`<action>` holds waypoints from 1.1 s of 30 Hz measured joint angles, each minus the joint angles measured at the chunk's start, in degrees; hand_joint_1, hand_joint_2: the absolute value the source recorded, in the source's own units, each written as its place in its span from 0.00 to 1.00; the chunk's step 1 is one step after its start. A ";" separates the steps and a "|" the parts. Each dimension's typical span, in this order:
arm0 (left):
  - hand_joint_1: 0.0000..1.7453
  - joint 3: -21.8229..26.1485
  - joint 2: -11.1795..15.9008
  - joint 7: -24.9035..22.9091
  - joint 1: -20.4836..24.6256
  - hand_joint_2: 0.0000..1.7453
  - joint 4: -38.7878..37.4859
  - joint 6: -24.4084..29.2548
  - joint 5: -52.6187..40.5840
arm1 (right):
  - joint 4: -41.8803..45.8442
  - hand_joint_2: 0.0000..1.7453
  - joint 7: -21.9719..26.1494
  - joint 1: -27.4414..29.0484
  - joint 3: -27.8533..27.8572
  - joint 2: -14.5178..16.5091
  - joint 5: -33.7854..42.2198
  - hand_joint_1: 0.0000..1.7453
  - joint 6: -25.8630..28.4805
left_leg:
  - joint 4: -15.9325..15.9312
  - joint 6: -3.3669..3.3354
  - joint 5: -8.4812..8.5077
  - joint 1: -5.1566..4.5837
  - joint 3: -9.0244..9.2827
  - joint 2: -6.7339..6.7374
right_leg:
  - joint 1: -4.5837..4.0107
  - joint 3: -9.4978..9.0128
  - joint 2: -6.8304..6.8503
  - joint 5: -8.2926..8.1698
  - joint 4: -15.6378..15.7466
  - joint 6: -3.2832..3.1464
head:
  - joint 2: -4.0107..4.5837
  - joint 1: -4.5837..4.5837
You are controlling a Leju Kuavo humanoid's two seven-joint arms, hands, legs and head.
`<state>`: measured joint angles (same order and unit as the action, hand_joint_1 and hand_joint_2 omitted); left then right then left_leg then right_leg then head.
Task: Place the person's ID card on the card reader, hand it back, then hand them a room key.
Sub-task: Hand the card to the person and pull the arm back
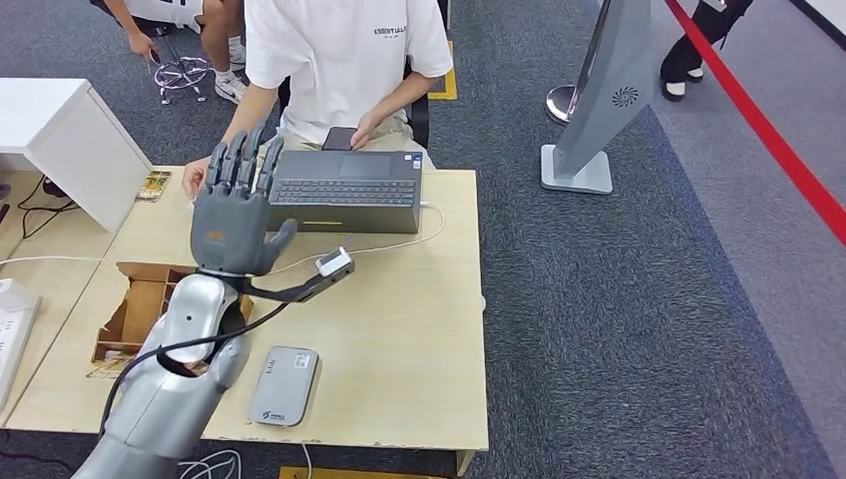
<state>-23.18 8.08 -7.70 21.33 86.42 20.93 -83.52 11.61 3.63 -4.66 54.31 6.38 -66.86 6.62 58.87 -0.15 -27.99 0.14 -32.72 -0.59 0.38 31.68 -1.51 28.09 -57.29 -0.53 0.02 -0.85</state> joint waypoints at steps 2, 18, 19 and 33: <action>0.00 0.31 3.38 -0.17 -6.84 1.00 5.11 2.88 -1.13 | -0.01 1.00 0.24 0.53 0.20 -0.06 0.28 0.00 -0.02 | -0.05 0.06 -0.06 0.01 0.02 0.03 | -0.01 0.00 -0.02 0.08 -0.01 -0.09 | 0.00 -0.02; 0.00 12.21 12.49 9.23 -41.84 1.00 32.14 18.72 -5.85 | -0.03 1.00 2.08 1.04 1.56 -0.09 1.08 0.00 0.98 | -0.06 0.06 -0.18 0.00 0.06 -0.14 | -0.01 -0.10 0.21 0.26 0.00 -0.03 | 0.00 -0.03; 0.00 12.63 12.49 9.38 -42.46 1.00 32.95 18.72 -5.85 | -0.03 1.00 2.09 1.03 1.57 -0.09 1.08 0.00 0.99 | -0.06 0.06 -0.18 0.00 0.06 -0.15 | -0.01 -0.11 0.22 0.26 0.00 -0.03 | 0.00 -0.03; 0.00 16.48 15.67 13.54 -45.39 1.00 35.51 18.72 -2.48 | -0.03 1.00 2.08 0.56 1.55 -0.09 0.52 0.00 0.18 | -0.06 0.07 -0.17 0.03 0.11 -0.15 | -0.02 -0.14 0.27 0.25 -0.02 -0.05 | 0.00 -0.03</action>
<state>-6.70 23.75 5.84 -24.07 121.93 39.65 -86.00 11.58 5.71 -4.10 55.87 6.29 -66.34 6.80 58.81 -0.07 -28.16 0.17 -32.62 -0.74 0.37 31.55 -1.24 28.33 -57.32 -0.58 0.02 -0.89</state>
